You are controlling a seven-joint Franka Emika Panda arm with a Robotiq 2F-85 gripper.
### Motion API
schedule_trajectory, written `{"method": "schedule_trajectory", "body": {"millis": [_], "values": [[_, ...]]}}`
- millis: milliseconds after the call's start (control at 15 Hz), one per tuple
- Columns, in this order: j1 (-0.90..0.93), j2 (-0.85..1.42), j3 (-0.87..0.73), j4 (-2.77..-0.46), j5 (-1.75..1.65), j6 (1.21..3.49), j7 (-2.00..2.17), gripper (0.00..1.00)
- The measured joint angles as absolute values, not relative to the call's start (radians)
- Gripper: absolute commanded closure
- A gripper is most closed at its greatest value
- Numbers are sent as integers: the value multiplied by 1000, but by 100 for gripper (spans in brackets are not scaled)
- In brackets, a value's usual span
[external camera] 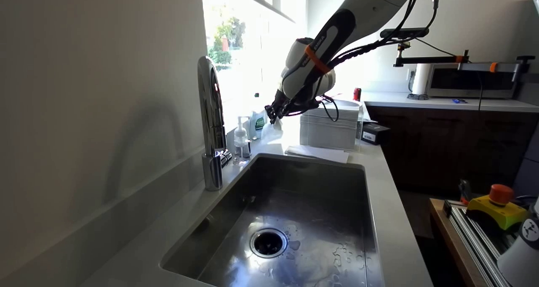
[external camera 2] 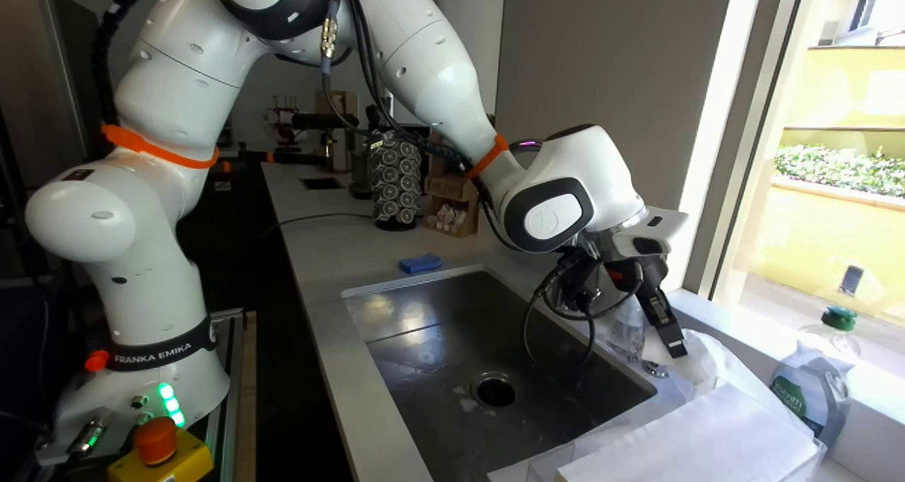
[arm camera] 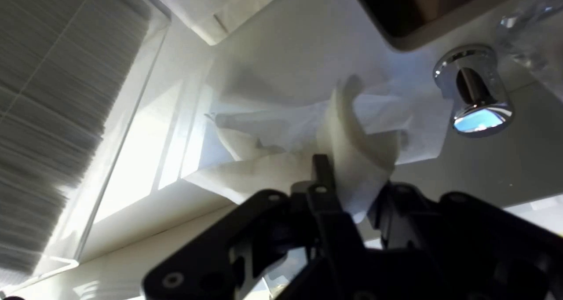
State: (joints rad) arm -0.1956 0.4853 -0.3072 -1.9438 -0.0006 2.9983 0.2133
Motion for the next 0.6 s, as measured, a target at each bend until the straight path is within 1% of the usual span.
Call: {"method": "schedule_trajectory", "body": {"millis": [200,267,400,467,600], "values": [[-203,528,-302,-1908,14,2998,212,23],[-205,539,-302,-1898,16,2998,211,15],[-209,556,-302,-1881,20,2998,211,2],[-211,560,-301,-1875,23,2996,211,0],[-216,562,-298,-1868,29,2990,210,0]]}}
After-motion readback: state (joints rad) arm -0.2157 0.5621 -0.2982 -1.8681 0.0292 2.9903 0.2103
